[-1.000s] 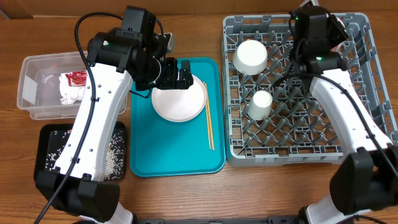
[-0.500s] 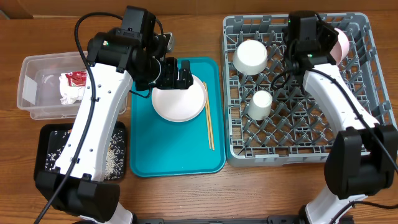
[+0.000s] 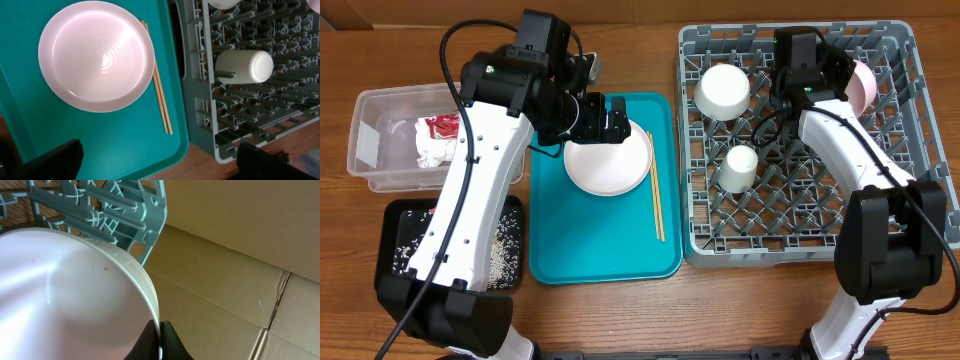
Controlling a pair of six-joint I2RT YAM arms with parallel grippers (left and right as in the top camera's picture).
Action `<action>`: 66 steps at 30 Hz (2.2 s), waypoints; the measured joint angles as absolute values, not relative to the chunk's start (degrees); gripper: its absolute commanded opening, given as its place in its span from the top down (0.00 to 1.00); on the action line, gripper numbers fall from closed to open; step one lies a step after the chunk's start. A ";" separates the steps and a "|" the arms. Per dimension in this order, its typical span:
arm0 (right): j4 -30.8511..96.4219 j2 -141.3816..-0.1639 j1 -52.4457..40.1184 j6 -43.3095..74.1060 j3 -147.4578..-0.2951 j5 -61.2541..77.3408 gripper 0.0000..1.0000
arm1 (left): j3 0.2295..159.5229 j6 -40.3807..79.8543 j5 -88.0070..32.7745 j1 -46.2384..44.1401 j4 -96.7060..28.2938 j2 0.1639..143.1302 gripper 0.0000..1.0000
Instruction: Sort waste into correct bins and load items into the dishwasher
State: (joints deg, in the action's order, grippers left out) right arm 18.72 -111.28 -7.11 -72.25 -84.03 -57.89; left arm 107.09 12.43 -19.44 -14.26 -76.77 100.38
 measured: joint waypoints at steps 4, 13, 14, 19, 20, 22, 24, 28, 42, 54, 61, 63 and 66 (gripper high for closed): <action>18.72 -111.28 -7.11 -72.25 -84.03 -57.91 0.96 | 107.09 12.43 -19.44 -14.26 -76.77 100.38 0.00; 19.38 -111.28 -7.92 -72.23 -84.03 -58.94 0.96 | 107.09 12.40 -19.44 -14.26 -76.79 100.38 0.00; 19.88 -111.28 -7.97 -72.25 -84.03 -58.96 0.96 | 107.09 12.40 -19.44 -14.26 -76.75 100.38 0.00; 21.52 -111.28 -8.01 -71.79 -84.12 -59.57 0.96 | 107.09 12.40 -19.44 -14.26 -76.79 100.38 0.00; 21.58 -111.28 -8.01 -71.59 -84.12 -59.77 0.96 | 107.09 12.38 -19.44 -14.26 -76.77 100.38 0.00; 21.67 -111.28 -8.01 -71.29 -84.12 -60.25 0.96 | 107.09 12.25 -19.44 -14.26 -76.77 100.38 0.00; 21.67 -111.28 -8.03 -71.09 -84.12 -60.51 0.96 | 107.09 12.23 -19.44 -14.26 -76.77 100.38 0.00; 21.80 -111.28 -8.45 -70.72 -84.12 -60.88 0.96 | 107.09 12.23 -19.44 -14.26 -76.77 100.38 0.00; 22.74 -111.28 -11.29 -66.04 -84.12 -63.11 0.84 | 107.09 12.03 -19.44 -14.26 -76.79 100.38 0.00; 30.26 -111.28 -12.71 -56.10 -84.20 -63.72 0.64 | 107.09 12.03 -19.29 -14.26 -76.77 100.38 0.00; 32.25 -111.28 -15.16 -53.01 -84.20 -63.72 0.64 | 107.09 12.03 -19.29 -14.26 -76.77 100.38 0.00; 32.47 -111.28 -15.49 -50.83 -84.23 -63.66 0.64 | 107.09 12.03 -19.31 -14.26 -76.77 100.38 0.00; 31.27 -111.28 -15.75 -45.04 -84.23 -63.33 0.80 | 107.09 12.03 -19.29 -14.26 -76.79 100.38 0.00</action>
